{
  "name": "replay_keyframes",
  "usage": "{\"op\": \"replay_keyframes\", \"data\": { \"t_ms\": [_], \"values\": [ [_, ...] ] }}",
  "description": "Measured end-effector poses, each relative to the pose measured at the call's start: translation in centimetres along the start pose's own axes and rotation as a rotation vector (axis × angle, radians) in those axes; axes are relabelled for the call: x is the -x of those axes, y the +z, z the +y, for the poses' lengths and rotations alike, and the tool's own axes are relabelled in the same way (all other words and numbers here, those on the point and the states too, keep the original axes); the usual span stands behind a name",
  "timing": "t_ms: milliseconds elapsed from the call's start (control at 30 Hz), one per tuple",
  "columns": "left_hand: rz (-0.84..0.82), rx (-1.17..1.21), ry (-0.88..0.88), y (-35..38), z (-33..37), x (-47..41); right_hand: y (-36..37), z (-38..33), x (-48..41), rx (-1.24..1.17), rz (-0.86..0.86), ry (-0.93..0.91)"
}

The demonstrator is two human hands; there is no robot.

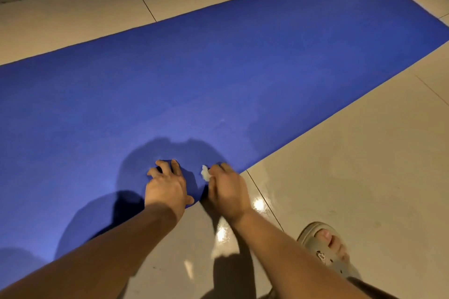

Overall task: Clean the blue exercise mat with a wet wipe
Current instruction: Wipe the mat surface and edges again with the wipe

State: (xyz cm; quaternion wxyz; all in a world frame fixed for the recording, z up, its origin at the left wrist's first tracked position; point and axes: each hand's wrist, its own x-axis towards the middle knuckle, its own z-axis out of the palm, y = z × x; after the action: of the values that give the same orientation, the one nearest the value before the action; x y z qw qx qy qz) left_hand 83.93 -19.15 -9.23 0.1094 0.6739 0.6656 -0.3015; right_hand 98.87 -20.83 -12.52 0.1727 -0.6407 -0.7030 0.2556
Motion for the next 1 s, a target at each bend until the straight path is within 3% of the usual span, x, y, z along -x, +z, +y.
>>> {"op": "replay_keyframes", "data": {
  "t_ms": [67, 200, 300, 467, 567, 633, 700, 800, 1000],
  "values": [
    [0.003, -0.002, -0.003, 0.1, 0.0, 0.0, -1.4, 2.8, -2.1, 0.138, 0.024, 0.026],
    [0.025, -0.019, 0.011, 0.2, -0.1, 0.4, -6.8, 9.3, -6.9, 0.249, 0.18, 0.384],
    [0.03, -0.037, 0.012, -0.1, 0.0, 0.6, -7.1, 8.9, -7.8, 0.225, 0.184, 0.522],
    [-0.001, -0.091, 0.034, -1.0, -0.3, 0.8, -1.6, 0.8, -4.0, 0.166, -0.04, 0.221],
    [-0.028, -0.114, 0.138, -2.4, -1.2, 0.4, -2.8, 1.8, -4.2, 0.285, -0.155, 0.035],
    [-0.024, -0.092, 0.217, -3.0, -2.7, -0.6, -5.1, 4.3, -5.9, 0.319, -0.103, 0.067],
    [0.03, -0.07, 0.273, -3.1, -4.3, -1.6, -7.4, 7.3, -7.4, 0.349, 0.015, 0.213],
    [0.084, -0.063, 0.208, -2.9, -5.2, -2.8, -7.9, 9.2, -8.0, 0.439, 0.076, 0.277],
    [-0.084, 0.018, 0.136, -3.0, -3.9, -5.8, -4.8, 6.1, -5.6, 0.604, 0.104, 0.25]
  ]
}}
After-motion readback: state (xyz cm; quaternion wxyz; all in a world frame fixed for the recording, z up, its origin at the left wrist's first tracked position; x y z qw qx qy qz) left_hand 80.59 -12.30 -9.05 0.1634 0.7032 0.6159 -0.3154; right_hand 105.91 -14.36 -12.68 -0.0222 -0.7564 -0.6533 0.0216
